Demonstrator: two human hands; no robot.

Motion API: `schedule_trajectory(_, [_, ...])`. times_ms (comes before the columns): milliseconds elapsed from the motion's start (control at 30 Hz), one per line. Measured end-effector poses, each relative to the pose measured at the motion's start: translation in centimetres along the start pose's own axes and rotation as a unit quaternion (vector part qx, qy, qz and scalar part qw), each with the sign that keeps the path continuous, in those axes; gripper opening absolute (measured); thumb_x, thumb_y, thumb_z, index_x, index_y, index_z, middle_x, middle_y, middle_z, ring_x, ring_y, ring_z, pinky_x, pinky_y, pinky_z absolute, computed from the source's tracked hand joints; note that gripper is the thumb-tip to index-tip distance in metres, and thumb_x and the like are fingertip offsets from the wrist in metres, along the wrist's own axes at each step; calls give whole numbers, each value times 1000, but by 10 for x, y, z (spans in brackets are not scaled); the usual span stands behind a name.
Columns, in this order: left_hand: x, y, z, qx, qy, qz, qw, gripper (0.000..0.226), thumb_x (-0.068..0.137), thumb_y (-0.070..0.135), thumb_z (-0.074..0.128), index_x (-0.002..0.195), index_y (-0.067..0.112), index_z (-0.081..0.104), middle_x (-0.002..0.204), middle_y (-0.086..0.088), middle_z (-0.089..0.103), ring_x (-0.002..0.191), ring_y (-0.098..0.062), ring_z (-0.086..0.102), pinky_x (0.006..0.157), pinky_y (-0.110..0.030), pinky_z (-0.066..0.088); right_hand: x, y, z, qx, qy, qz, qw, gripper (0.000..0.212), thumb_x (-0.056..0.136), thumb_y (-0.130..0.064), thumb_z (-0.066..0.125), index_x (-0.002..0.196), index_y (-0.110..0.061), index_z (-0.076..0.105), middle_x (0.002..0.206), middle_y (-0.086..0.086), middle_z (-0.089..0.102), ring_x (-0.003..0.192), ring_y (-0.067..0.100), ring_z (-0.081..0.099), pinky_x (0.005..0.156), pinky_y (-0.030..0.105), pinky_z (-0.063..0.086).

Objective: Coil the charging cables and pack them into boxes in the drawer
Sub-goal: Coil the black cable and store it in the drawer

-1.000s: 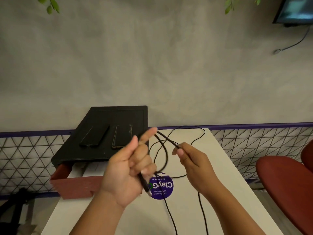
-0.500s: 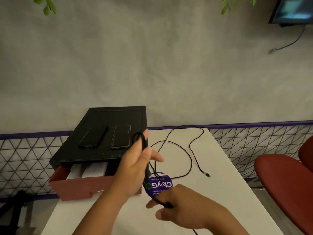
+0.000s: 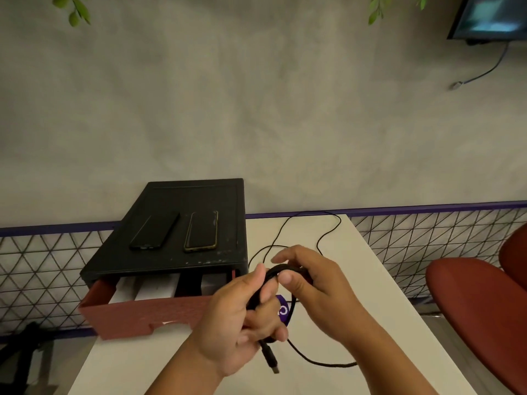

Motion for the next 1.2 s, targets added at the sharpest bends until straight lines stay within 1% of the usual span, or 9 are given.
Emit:
schedule_trajectory(100, [1,1,-3,-96,-34,-4,995,43,65,40,81,52,15,48,35,7,21,26,-7,18,47,-27,46,0,-2,6,-43,2,9,999,17,87,-41,48,99,-50,40,79,-26,54,73,-3,53,62,8,39])
schedule_trajectory(267, [2,6,-5,-130,-92,-8,987,38,78,36,72,56,15,50,38,5,35,31,-8,28,60,-28,50,-1,-8,9,-138,-12,5,990,36,96,-24,44,126,-42,33,85,-23,48,77,-3,53,64,8,40])
schedule_trajectory(400, [3,7,-6,-143,-178,-20,973,36,101,28,38,78,7,57,63,-1,58,54,-11,57,80,-31,48,2,-2,9,-138,-52,44,988,42,99,-15,38,135,-36,36,75,-21,48,70,-1,53,65,7,41])
schedule_trajectory(533, [-1,9,-9,-166,-202,-28,965,43,104,22,18,105,-2,54,63,0,42,54,-12,40,76,-29,46,1,-2,10,-13,-66,42,997,35,97,-14,43,111,-46,50,62,-28,56,65,-6,54,60,7,40])
schedule_trajectory(733, [-8,17,-11,-186,-175,28,966,51,103,29,17,141,0,33,69,1,36,59,-10,34,67,-22,34,9,21,-15,164,36,61,984,17,89,-13,57,81,-26,65,49,-14,52,45,-1,42,47,6,33])
schedule_trajectory(967, [-6,41,-20,-150,-117,135,972,49,103,29,13,144,4,0,73,-2,37,63,-11,32,71,-26,35,-6,65,-5,72,103,131,983,25,94,-11,50,84,-31,63,54,-16,54,52,0,45,54,13,38])
schedule_trajectory(1033, [-5,52,-15,-139,-99,171,970,53,103,25,20,148,3,4,73,-4,44,60,-11,33,71,-25,39,-14,73,11,39,54,160,985,29,95,-14,49,83,-36,61,55,-20,56,53,-1,48,57,14,37])
schedule_trajectory(1133, [-1,48,-21,-122,12,197,973,54,83,20,48,135,7,41,55,5,38,40,-5,32,46,-19,42,-26,67,45,-4,-62,157,986,37,96,-17,48,74,-46,56,58,-21,56,56,0,48,57,16,35])
schedule_trajectory(1200, [3,44,-19,-59,64,212,973,47,81,21,44,127,10,47,53,6,38,39,-4,31,44,-19,40,-32,58,62,-22,-113,130,985,35,95,-23,48,71,-47,55,57,-16,51,56,4,43,55,19,32])
Point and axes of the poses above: each hand's wrist, its own x-axis towards the middle knuckle, its own z-axis out of the palm, y = z × x, the point moved 6 cm from there along x, towards the middle knuckle
